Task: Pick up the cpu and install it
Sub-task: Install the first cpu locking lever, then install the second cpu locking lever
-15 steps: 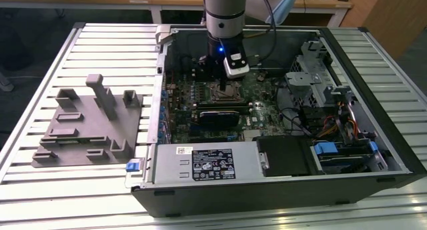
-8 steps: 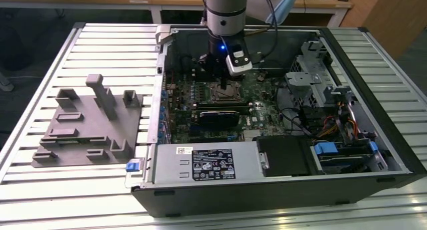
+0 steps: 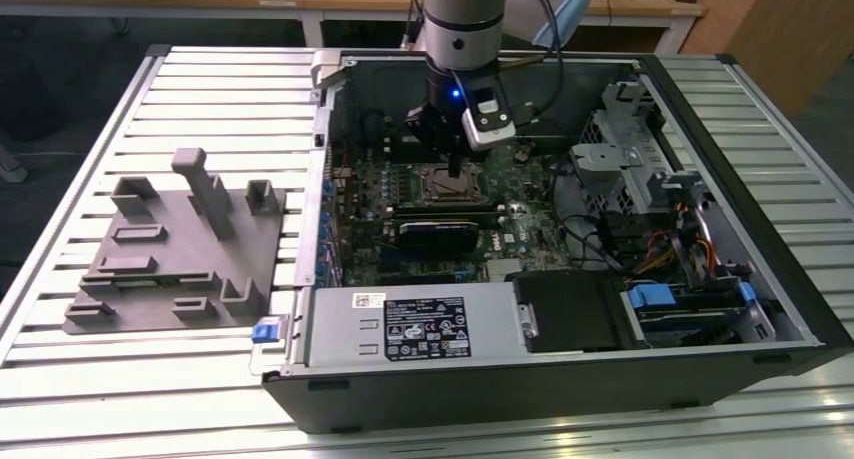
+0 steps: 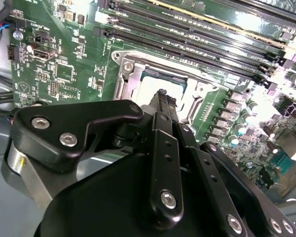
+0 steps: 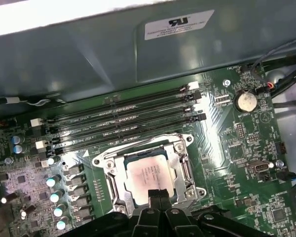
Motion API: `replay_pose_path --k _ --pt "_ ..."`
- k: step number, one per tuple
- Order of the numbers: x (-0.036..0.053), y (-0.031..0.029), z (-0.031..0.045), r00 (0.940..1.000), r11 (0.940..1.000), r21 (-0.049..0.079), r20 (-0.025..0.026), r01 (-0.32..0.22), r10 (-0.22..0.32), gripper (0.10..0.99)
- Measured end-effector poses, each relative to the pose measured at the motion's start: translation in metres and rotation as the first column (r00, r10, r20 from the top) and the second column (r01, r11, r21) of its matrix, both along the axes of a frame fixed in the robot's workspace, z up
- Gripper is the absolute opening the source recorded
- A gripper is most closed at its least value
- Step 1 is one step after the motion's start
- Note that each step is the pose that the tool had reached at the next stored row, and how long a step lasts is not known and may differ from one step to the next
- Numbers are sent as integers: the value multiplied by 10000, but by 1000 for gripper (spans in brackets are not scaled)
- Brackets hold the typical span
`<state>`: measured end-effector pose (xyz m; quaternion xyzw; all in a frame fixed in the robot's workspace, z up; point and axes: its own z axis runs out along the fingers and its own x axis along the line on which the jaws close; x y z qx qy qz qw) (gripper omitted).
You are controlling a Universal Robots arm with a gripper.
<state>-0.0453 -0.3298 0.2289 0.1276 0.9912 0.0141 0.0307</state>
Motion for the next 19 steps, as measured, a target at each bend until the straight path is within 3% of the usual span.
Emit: replay_pose_path --k 6,19 --pt "8 0 57 10000 10000 -1 0 -15 15 106" --pt "8 -12 64 10000 10000 -1 -1 -17 17 106"
